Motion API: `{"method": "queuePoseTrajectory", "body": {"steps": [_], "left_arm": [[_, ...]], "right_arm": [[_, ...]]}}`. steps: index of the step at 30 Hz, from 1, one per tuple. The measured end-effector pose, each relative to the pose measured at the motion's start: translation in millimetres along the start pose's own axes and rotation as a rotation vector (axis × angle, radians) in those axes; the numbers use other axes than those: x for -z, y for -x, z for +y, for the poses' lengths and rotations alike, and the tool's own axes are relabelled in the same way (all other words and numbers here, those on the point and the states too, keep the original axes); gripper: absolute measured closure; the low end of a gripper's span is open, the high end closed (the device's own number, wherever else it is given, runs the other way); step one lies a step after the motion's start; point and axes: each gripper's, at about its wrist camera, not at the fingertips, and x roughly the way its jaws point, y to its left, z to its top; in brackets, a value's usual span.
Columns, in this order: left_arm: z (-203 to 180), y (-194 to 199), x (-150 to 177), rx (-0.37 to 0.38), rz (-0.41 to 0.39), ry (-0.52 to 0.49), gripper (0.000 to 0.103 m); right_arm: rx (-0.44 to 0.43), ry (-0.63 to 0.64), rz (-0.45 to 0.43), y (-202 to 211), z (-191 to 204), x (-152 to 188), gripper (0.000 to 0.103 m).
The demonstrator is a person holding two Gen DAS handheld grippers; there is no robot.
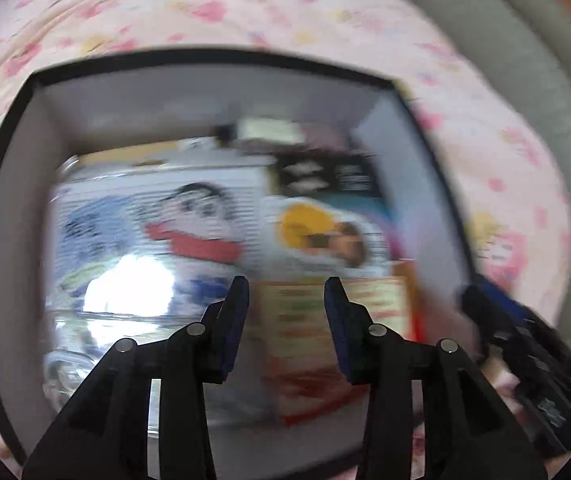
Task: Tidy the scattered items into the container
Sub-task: 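Lower the card into the black box and open the left gripper, then move the open left gripper back toward the items beside the box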
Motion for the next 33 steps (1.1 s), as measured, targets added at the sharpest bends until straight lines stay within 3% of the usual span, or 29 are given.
{"method": "queuePoseTrajectory", "body": {"steps": [2, 4, 7, 10, 12, 14, 17, 20, 24, 28, 33], "left_arm": [[-1.3, -7.6, -0.8, 0.019, 0.026, -0.001, 0.063], [-8.2, -14.9, -2.2, 0.089, 0.071, -0.001, 0.051], [-24.0, -12.1, -4.2, 0.025, 0.045, -0.087, 0.051], [-14.9, -4.0, -6.2, 0.092, 0.023, -0.025, 0.051], [-11.0, -1.4, -6.1, 0.096, -0.002, 0.0, 0.052], [-17.4, -5.9, -3.7, 0.078, 0.017, -0.033, 0.052], [-35.7, -8.5, 2.0, 0.11, 0.04, -0.092, 0.05], [-45.7, -12.0, 1.8, 0.112, 0.042, -0.137, 0.056], [-42.0, 0.7, 3.2, 0.137, -0.005, -0.114, 0.056], [-49.1, 27.3, 10.0, 0.104, -0.103, -0.169, 0.056], [-40.4, 54.4, 24.8, 0.062, -0.17, -0.201, 0.056]], "right_arm": [[0.014, 0.009, 0.004, -3.5, 1.5, -0.2, 0.069], [0.01, 0.006, 0.013, -6.5, 0.1, -0.5, 0.069], [-0.001, -0.012, 0.026, -8.8, -4.9, -0.1, 0.069], [0.003, -0.023, 0.024, -6.2, -7.7, 1.1, 0.069], [0.014, -0.017, 0.019, -5.0, -6.4, 1.3, 0.069], [0.026, -0.009, 0.02, -6.3, -3.5, 0.7, 0.069], [0.029, -0.003, 0.029, -9.3, -0.6, 2.1, 0.068], [0.035, 0.006, 0.032, -10.2, 0.2, 5.0, 0.067], [0.036, -0.002, 0.011, -2.7, -1.1, 6.1, 0.067], [0.046, 0.031, -0.026, 8.3, 8.5, 6.7, 0.066], [0.079, 0.089, -0.08, 25.4, 24.3, 11.5, 0.065]]}}
